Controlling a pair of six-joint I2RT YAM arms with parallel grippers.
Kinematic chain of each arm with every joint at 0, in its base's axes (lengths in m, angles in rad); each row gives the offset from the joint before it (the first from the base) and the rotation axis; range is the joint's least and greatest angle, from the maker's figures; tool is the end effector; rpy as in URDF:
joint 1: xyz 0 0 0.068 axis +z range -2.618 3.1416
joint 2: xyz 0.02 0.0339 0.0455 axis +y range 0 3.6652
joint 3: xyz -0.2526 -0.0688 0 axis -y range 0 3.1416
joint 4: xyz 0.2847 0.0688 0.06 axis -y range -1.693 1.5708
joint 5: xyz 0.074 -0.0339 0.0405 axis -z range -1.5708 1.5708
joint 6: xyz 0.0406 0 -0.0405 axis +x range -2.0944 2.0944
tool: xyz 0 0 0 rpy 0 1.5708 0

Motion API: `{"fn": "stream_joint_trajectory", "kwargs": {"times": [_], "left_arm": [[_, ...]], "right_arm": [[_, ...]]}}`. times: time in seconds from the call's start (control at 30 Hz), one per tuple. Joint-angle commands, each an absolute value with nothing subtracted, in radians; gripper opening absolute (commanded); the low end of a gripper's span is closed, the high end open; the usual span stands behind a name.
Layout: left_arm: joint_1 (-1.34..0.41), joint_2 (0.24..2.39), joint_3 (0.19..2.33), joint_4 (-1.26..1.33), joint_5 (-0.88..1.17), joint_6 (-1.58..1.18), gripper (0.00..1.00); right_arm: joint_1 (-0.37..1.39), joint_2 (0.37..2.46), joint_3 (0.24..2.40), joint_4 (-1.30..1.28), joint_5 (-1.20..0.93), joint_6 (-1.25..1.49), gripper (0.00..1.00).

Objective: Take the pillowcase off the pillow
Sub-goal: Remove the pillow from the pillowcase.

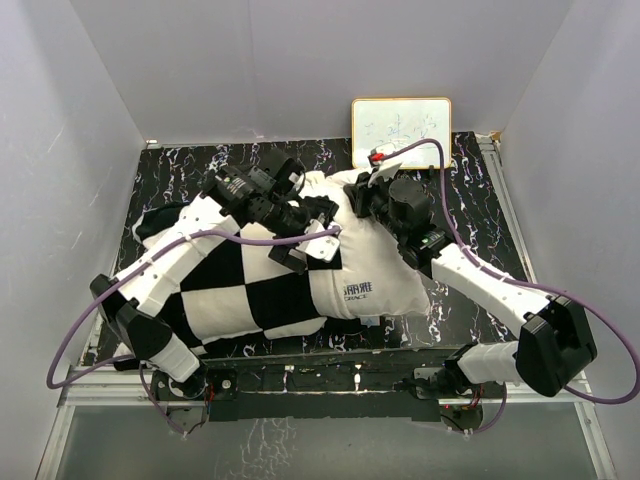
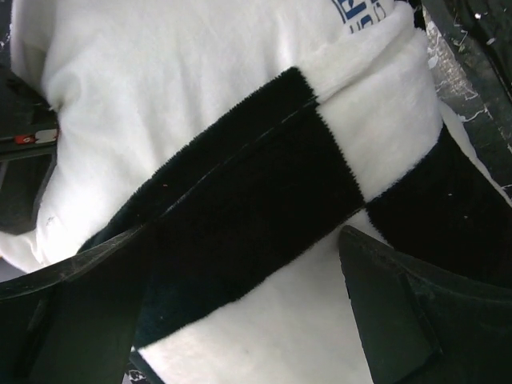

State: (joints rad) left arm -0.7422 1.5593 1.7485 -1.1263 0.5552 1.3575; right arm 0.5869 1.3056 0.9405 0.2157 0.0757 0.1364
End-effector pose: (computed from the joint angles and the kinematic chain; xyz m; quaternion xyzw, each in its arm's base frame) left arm 0.2432 -0.2521 0.3911 0.8351 0.3808 -0.1574 0.3644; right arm 0.2968 0.1937 0.2946 -0.1451 0.7437 0.2038 0.6199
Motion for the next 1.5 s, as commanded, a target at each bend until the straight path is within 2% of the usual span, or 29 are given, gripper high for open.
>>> {"fn": "stream_joint_trajectory", "kwargs": {"times": [0.0, 0.3, 0.4, 0.6, 0.9, 1.03, 1.13, 1.2, 1.47], "left_arm": [[-0.772, 1.593, 1.804, -1.153, 0.524, 1.447, 0.95], [-0.905, 1.575, 1.714, -1.055, 0.391, 1.499, 0.94], [-0.908, 1.579, 1.686, -1.072, 0.352, 1.488, 0.91], [-0.908, 1.594, 1.662, -1.131, 0.284, 1.418, 0.69], [-0.907, 1.47, 1.526, -1.133, 0.166, 1.342, 0.49], [-0.908, 1.422, 1.476, -1.162, 0.133, 1.3, 0.32], [-0.907, 1.405, 1.457, -1.218, 0.116, 1.266, 0.09], [-0.906, 1.386, 1.435, -1.246, 0.1, 1.253, 0.0], [-0.867, 1.268, 1.332, -1.332, 0.055, 1.233, 0.0]], "right_arm": [[0.633, 1.247, 1.019, 0.315, -0.077, 0.098, 0.08], [0.673, 1.246, 1.049, 0.265, -0.093, 0.061, 0.08], [0.675, 1.241, 1.044, 0.26, -0.074, 0.056, 0.08], [0.662, 1.263, 1.039, 0.206, 0.049, 0.054, 0.08], [0.414, 1.313, 0.93, 0.177, 0.011, 0.214, 0.08], [0.351, 1.356, 0.924, 0.175, 0.003, 0.207, 0.08], [0.317, 1.4, 0.941, 0.173, 0.007, 0.206, 0.08], [0.296, 1.435, 0.958, 0.159, 0.015, 0.207, 0.08], [0.203, 1.522, 1.007, 0.125, 0.027, 0.218, 0.08]]}}
